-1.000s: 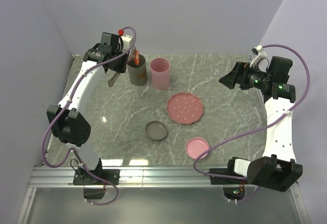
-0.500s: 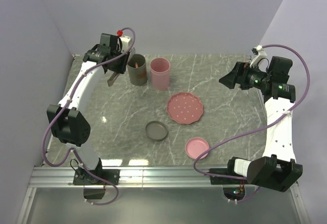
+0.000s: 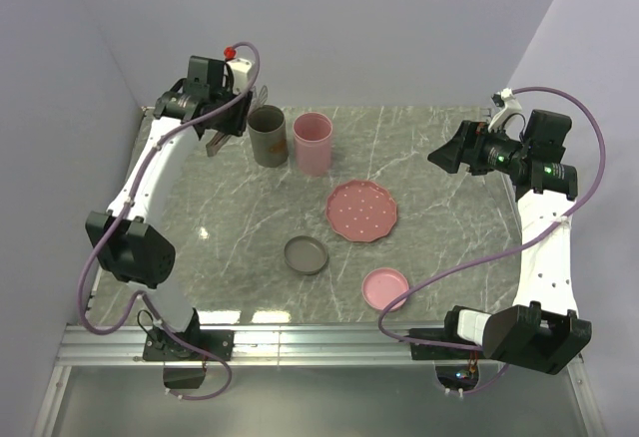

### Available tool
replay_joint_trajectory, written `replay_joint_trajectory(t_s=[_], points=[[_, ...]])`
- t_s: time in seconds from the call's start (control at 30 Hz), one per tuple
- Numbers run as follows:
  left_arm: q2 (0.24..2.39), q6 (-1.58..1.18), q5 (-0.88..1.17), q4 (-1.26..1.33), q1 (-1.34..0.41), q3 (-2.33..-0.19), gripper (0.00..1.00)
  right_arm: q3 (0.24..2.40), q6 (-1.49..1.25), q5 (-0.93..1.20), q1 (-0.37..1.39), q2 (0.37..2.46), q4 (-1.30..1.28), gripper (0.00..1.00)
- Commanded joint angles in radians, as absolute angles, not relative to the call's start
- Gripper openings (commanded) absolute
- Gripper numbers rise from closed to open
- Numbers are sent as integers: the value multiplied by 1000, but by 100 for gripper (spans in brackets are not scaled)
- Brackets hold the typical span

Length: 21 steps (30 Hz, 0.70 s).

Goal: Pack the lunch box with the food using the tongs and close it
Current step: Place the food into the lunch box, then put down the clamp

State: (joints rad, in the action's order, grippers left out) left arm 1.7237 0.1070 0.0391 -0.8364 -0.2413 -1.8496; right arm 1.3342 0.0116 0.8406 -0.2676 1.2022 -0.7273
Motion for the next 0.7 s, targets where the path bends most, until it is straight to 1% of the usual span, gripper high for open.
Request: replay_joint_trajectory(t_s=[0.0, 0.03, 0.17, 0.23, 0.4, 0.53, 0.67], points=[[1618, 77, 68, -856, -233, -1878, 45, 1347, 17, 857, -276, 1187, -724, 99], [1599, 74, 66, -859, -221, -1872, 46, 1348, 20, 857, -276, 1187, -727, 99], [1565, 64, 100, -877, -147, -1841, 53, 1353, 46, 854, -276, 1183, -750, 99], [1542, 72, 107, -867, -105, -1804, 55, 1350, 54, 853, -275, 1183, -764, 99], [1532, 100, 140, -845, -20, -1723, 55, 1344, 78, 851, -276, 1178, -787, 99], [1563, 117, 146, -809, 55, -1657, 55, 1341, 100, 847, -276, 1186, -802, 99], [1609, 127, 150, -762, 92, -1592, 55, 1339, 118, 835, -276, 1190, -813, 99]])
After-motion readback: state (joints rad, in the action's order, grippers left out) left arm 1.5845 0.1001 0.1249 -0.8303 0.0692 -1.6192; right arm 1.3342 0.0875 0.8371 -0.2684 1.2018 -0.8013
